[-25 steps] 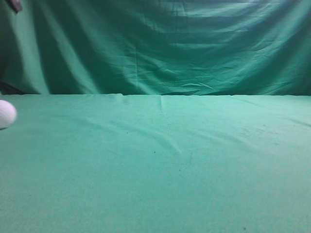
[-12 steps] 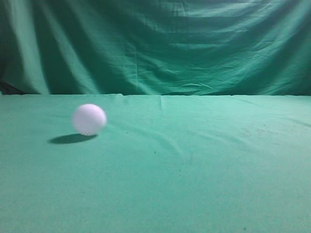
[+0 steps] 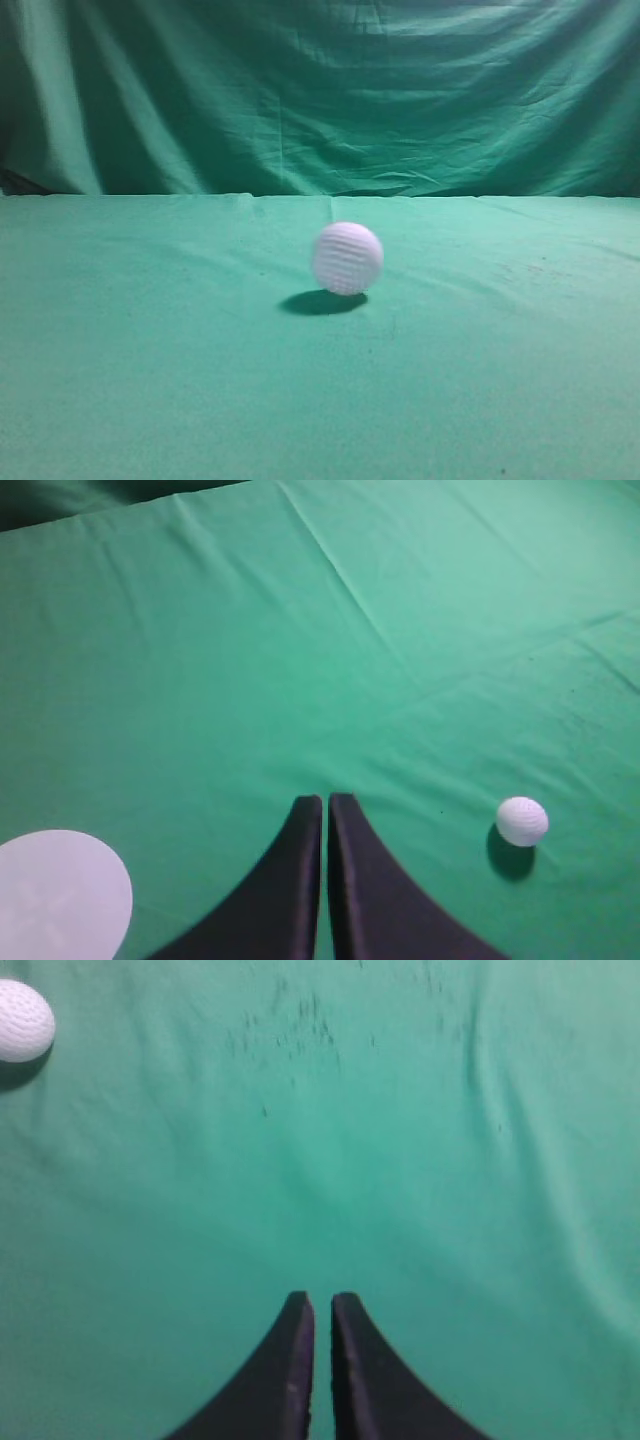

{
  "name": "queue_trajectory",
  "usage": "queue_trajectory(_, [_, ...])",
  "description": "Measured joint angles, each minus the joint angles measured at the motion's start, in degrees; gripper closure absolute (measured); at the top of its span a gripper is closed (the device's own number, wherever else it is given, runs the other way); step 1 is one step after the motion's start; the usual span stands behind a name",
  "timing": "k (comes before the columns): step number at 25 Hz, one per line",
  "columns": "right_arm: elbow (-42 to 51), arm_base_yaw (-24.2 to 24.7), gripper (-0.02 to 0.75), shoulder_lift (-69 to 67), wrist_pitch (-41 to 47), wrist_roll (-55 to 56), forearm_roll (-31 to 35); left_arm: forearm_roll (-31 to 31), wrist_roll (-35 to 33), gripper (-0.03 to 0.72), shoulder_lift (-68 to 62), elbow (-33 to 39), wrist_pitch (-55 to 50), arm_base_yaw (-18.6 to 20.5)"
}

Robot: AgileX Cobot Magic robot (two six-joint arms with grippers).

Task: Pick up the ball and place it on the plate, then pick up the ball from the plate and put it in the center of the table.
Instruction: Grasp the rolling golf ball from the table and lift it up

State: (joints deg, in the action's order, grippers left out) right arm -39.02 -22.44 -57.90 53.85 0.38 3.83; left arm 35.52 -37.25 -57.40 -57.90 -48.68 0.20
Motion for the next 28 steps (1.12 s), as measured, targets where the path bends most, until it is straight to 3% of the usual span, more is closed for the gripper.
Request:
queue_trajectory(5, [-0.05, 0.0, 0.681, -3.96, 0.78, 0.9, -0.36, 3.62, -3.84, 0.688, 9.39, 11.24, 4.4, 0.0])
queue_trajectory(12, [-0.28, -0.56, 0.681, -7.98, -2.85, -3.49, 1.66, 3.92, -6.21, 0.688, 19.55, 21.53, 7.06, -0.03])
queue_trajectory(18, [-3.39, -8.55, 0.681, -14.75, -4.03, -5.86, 2.39, 3.92, -12.82, 0.688, 25.23, 26.68, 9.39, -0.03])
queue_trajectory(22, [-7.49, -10.64, 0.681, -20.39, -6.11, -5.96, 2.57, 3.92, -13.46, 0.688, 25.9, 28.74, 10.24, -0.03])
queue_trajectory(26, [-10.68, -10.73, 0.486, -25.52, -6.76, -5.96, 3.18, 3.39, -13.65, 0.688, 25.9, 30.31, 11.52, -0.03])
queue_trajectory(28, [-11.52, -10.73, 0.348, -27.71, -7.0, -5.96, 3.18, 3.39, -13.65, 0.688, 25.9, 30.31, 12.08, -0.03])
